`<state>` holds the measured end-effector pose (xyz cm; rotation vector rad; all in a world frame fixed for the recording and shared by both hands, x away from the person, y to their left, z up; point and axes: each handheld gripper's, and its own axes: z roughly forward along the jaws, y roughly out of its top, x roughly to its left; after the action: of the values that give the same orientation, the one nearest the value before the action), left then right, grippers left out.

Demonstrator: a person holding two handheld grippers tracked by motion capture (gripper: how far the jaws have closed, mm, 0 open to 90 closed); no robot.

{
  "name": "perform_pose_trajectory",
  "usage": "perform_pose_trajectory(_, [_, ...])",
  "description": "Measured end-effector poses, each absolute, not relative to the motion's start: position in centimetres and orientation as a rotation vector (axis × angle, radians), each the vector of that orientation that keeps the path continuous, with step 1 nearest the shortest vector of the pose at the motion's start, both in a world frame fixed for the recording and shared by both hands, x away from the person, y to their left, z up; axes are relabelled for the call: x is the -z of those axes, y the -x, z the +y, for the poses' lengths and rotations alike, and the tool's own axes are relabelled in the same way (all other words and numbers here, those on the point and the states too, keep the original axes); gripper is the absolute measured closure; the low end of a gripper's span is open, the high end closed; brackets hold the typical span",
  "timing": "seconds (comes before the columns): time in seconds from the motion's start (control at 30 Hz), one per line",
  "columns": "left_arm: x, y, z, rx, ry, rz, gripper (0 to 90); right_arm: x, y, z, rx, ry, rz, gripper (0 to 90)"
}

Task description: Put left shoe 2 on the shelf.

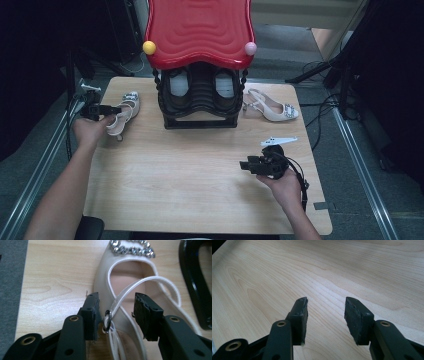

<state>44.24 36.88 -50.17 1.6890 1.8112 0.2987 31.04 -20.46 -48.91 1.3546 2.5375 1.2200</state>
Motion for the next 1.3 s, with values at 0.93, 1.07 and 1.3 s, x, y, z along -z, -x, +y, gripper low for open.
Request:
perform_pose_trajectory(0.93, [49.6,-43.8,37.7,-0.249,-1.488,1.841,81.7,49.1,-31.0,-20.4,-1.196,-1.329,2.537,51.6])
perform_pose_trajectory(1.07, [48.4,-43.9,37.8,-0.225,-1.447,1.816,81.6,49.3,-31.0,-20.4,-1.195,-1.306,2.536,49.6])
perform_pose_trajectory(1.3, [46.9,-43.9,37.9,-0.197,-1.375,1.797,81.6,49.2,-31.0,-20.4,-1.205,-1.308,2.536,49.3])
